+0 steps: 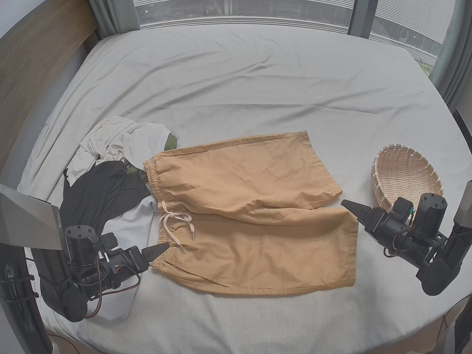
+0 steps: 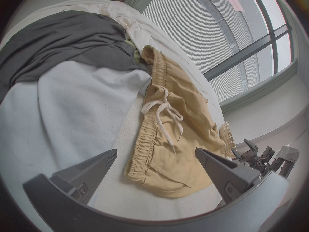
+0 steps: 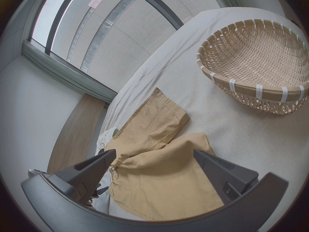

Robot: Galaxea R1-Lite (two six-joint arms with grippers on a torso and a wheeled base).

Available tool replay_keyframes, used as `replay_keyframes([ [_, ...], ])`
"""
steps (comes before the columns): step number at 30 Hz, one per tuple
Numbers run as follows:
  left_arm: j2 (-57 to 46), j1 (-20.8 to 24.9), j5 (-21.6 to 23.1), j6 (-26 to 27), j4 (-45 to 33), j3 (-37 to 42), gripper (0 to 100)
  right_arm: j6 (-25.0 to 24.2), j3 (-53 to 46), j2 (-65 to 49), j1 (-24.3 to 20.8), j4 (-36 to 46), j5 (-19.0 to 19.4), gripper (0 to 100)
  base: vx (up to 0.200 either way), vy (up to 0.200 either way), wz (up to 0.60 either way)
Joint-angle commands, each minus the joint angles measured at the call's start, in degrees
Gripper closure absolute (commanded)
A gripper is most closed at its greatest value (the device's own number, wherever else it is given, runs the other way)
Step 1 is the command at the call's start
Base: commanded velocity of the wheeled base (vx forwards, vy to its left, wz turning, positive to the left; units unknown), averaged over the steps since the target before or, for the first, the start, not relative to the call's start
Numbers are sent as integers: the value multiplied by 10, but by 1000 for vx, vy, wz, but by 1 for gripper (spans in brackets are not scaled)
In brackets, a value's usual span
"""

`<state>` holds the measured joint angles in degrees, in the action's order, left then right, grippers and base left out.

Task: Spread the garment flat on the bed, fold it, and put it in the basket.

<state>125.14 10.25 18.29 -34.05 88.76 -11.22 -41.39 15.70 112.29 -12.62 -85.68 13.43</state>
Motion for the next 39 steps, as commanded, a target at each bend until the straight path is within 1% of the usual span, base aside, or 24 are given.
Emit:
replay_keyframes([
  [1, 21, 6, 0, 0, 0, 2, 0, 0, -8, -16, -5, -1, 0, 0, 0, 0, 0],
  [7, 59, 6, 1, -1, 0, -15, 0, 1, -13, -30, -9, 0, -6, 0, 0, 0, 0],
  [11, 63, 6, 0, -1, 0, -21, 0, 1, -13, -31, -10, 0, -6, 0, 0, 0, 0],
  [12, 63, 6, 0, -1, 0, -22, 100, 1, -14, -31, -10, 0, -6, 0, 0, 0, 0],
  [18, 57, 2, 0, -1, 1, -27, 100, 4, -29, -35, -14, 1, -6, 0, 0, 0, 0],
  [22, 55, 1, -1, -1, 1, -21, 100, 25, -60, -35, -19, 7, -6, 0, 0, 0, 0],
  [23, 50, 1, -3, 0, 1, -19, 100, 43, -81, -30, -21, 8, -6, 0, 0, 0, 0],
  [24, 49, 1, -3, 0, 1, -19, 100, 46, -85, -29, -21, 8, -6, 0, 0, 0, 0],
  [25, 38, 0, -3, -1, 1, -13, 100, 63, -103, -15, -21, 7, -6, 0, 0, 0, 0],
  [27, 18, -1, 0, -1, 1, -2, 100, 78, -120, 11, -17, 5, -6, 0, 0, 0, 0],
  [35, 8, 6, -5, 1, 0, 11, 100, 115, -157, 103, -16, 2, -9, 0, 0, 0, 0],
  [39, 8, 7, -5, 1, 1, 9, 100, 119, -157, 140, -16, -2, -24, 0, 0, 0, 0],
])
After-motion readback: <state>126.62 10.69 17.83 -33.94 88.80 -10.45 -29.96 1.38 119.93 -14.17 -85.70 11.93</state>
